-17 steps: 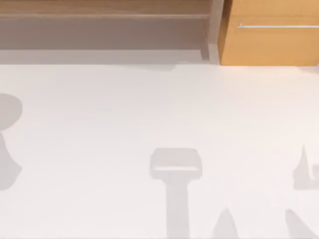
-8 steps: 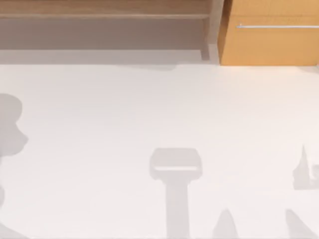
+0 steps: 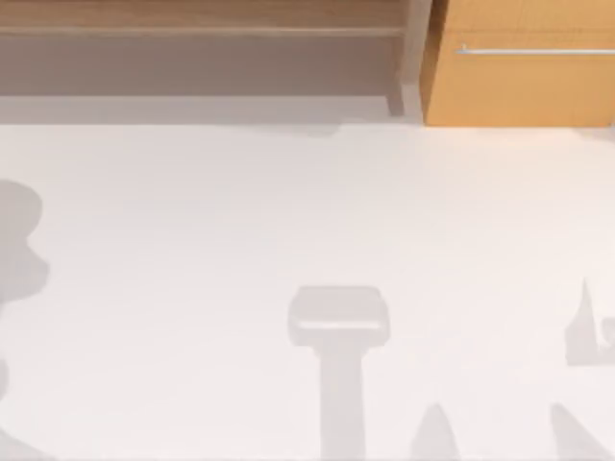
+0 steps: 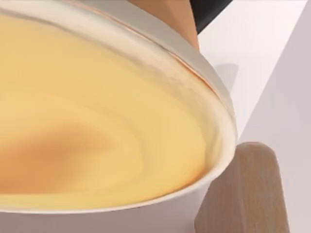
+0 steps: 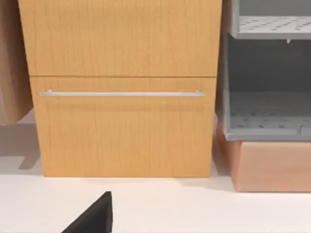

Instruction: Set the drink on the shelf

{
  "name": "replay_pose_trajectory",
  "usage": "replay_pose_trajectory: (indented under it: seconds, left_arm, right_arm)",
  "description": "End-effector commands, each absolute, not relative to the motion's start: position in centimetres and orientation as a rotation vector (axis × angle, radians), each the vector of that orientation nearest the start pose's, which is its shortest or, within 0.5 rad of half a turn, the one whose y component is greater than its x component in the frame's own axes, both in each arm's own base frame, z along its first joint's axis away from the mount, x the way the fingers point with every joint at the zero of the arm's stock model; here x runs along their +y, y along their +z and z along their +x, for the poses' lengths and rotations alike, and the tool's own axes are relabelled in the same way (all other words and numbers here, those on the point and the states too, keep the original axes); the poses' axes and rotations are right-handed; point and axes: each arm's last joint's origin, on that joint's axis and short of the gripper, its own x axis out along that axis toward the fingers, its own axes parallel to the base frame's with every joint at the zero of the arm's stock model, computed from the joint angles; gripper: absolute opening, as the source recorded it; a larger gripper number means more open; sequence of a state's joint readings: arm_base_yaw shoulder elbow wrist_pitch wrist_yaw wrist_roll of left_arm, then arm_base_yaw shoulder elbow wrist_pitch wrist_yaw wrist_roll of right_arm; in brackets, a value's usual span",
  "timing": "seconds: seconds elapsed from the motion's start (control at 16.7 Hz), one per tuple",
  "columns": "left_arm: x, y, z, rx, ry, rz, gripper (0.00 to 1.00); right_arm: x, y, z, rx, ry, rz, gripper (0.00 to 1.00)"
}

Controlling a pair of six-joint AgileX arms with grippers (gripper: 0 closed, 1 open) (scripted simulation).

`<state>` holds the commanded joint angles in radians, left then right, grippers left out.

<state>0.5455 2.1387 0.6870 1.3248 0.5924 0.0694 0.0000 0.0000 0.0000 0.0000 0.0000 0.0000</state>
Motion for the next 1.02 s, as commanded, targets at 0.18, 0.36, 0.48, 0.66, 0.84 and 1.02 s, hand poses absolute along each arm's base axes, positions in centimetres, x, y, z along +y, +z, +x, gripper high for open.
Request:
replay_pose_trajectory:
  seconds: [0.18, 0.36, 0.48, 0.66, 0.84, 1.02]
  left_arm:
    - [16.83, 7.38, 30.6, 0.099, -0.027, -0.01, 0.32]
    - [16.83, 7.38, 30.6, 0.099, -0.027, -0.01, 0.1]
    - [16.83, 7.38, 30.6, 0.099, -0.027, -0.01, 0.0]
    - [16.83, 7.38, 30.6, 0.099, -0.027, -0.01, 0.0]
    - [16.83, 7.38, 30.6, 0.099, -0.027, -0.01, 0.0]
    - [16.88, 7.47, 30.55, 0.099, -0.025, -0.008, 0.0]
  right_arm:
    - [-0.12, 16.0, 10.57, 0.0, 0.0, 0.0, 1.0]
    - [-0.12, 16.0, 10.57, 0.0, 0.0, 0.0, 1.0]
    - [-0.12, 16.0, 10.57, 0.0, 0.0, 0.0, 1.0]
    - [-0.12, 16.0, 10.57, 0.0, 0.0, 0.0, 1.0]
    - [-0.12, 16.0, 10.57, 0.0, 0.0, 0.0, 1.0]
    - [-0.12, 16.0, 10.57, 0.0, 0.0, 0.0, 1.0]
